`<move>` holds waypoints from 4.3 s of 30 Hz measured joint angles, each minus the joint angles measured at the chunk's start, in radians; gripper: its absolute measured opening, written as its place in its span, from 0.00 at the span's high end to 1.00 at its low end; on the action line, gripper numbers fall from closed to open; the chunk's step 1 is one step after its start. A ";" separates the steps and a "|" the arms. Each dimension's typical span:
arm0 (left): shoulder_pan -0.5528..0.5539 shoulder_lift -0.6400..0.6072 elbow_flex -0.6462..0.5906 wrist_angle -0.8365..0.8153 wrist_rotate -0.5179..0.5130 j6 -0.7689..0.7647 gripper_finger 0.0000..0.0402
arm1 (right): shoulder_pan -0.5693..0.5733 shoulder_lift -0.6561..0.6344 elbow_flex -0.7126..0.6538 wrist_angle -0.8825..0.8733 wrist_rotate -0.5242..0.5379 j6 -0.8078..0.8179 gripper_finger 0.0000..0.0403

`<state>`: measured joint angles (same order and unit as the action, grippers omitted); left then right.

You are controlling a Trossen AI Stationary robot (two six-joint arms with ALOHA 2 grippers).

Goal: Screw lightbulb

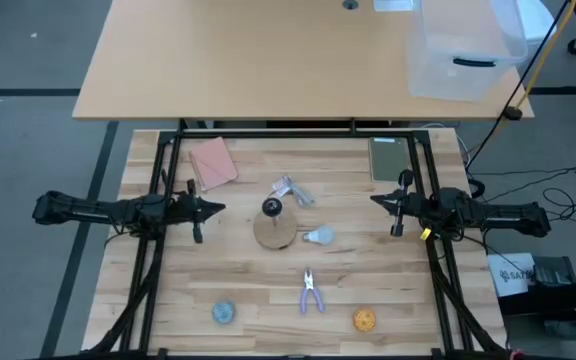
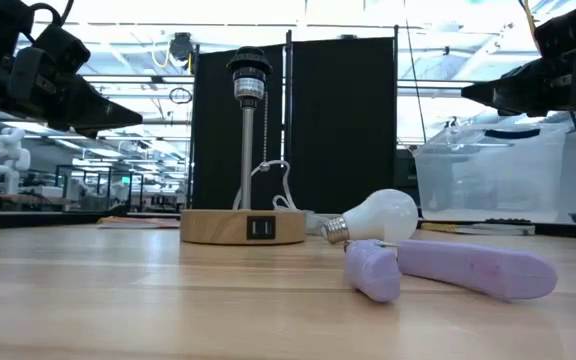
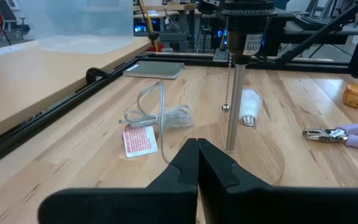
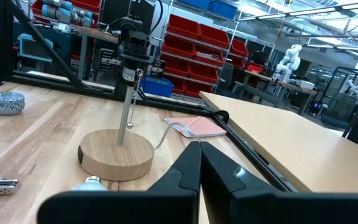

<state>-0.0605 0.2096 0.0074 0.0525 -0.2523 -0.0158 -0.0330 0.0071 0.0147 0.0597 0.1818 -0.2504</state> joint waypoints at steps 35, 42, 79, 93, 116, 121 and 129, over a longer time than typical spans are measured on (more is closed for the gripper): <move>0.001 0.000 0.000 0.022 -0.098 0.103 1.00 | -0.006 0.659 0.483 0.208 -0.079 0.282 1.00; 0.001 0.000 0.000 0.009 -0.098 0.100 1.00 | -0.013 0.987 0.603 0.090 -0.079 0.318 1.00; 0.001 -0.002 0.009 0.333 -0.109 -0.239 1.00 | -0.014 1.263 0.844 -0.341 -0.233 0.181 1.00; 0.001 -0.002 0.054 0.529 -0.123 -0.023 1.00 | -0.012 1.273 0.844 -0.479 -0.236 0.185 1.00; -0.001 0.172 0.054 0.141 -0.124 -0.129 0.80 | 0.012 1.444 0.843 -0.428 -0.241 0.261 0.15; -0.032 0.352 0.054 0.258 -0.071 -0.178 0.61 | 0.023 1.444 0.843 -0.430 -0.283 0.290 0.08; -0.081 0.657 0.054 0.506 -0.071 -0.222 0.34 | 0.035 1.476 0.843 -0.405 -0.254 0.260 0.07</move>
<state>-0.1417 0.8666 0.0616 0.5589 -0.3237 -0.2377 0.0022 1.4827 0.8574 -0.3457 -0.0720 0.0098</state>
